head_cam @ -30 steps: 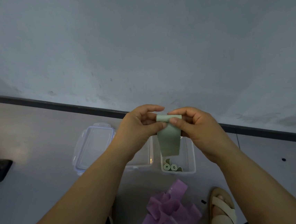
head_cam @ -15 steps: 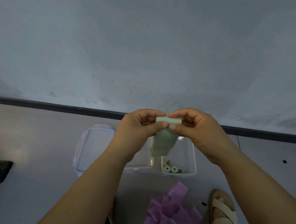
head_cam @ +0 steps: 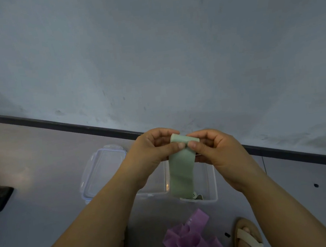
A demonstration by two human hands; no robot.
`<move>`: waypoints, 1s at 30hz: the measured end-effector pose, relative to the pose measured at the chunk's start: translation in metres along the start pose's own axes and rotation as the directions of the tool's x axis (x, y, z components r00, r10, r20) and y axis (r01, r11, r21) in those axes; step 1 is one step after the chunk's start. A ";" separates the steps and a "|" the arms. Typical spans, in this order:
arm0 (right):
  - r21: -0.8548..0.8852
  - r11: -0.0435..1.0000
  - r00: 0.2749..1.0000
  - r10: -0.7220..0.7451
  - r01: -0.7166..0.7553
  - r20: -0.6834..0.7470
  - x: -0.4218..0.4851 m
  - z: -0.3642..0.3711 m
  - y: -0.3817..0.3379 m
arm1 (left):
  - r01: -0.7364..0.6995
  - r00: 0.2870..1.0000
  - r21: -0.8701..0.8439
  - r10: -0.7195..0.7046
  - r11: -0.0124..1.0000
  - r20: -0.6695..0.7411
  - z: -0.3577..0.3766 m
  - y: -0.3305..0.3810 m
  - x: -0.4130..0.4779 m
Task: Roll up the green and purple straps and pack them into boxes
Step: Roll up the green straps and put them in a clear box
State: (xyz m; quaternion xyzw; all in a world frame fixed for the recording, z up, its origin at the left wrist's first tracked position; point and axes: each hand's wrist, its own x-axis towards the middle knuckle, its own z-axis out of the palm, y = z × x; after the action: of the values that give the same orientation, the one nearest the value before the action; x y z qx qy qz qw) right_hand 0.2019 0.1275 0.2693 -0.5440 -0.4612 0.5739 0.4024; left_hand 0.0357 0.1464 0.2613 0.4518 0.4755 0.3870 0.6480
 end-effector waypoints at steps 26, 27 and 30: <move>-0.456 0.863 0.876 0.032 0.219 0.481 -0.022 -0.005 -0.022 | 0.357 0.706 0.078 -0.324 0.931 0.630 -0.020 0.001 -0.001; -0.457 0.861 0.884 0.020 0.223 0.468 -0.022 -0.006 -0.021 | 0.362 0.708 0.074 -0.325 0.929 0.627 -0.020 0.000 -0.001; -0.444 0.860 0.891 -0.027 0.253 0.454 -0.021 -0.008 -0.020 | 0.353 0.716 0.070 -0.317 0.933 0.622 -0.018 0.000 0.000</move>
State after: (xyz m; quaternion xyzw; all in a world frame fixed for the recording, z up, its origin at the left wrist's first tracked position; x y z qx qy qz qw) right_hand 0.2107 0.1128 0.2941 -0.4512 -0.7085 0.5119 0.1798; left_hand 0.0181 0.1504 0.2588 0.4427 0.2972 0.1044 0.8395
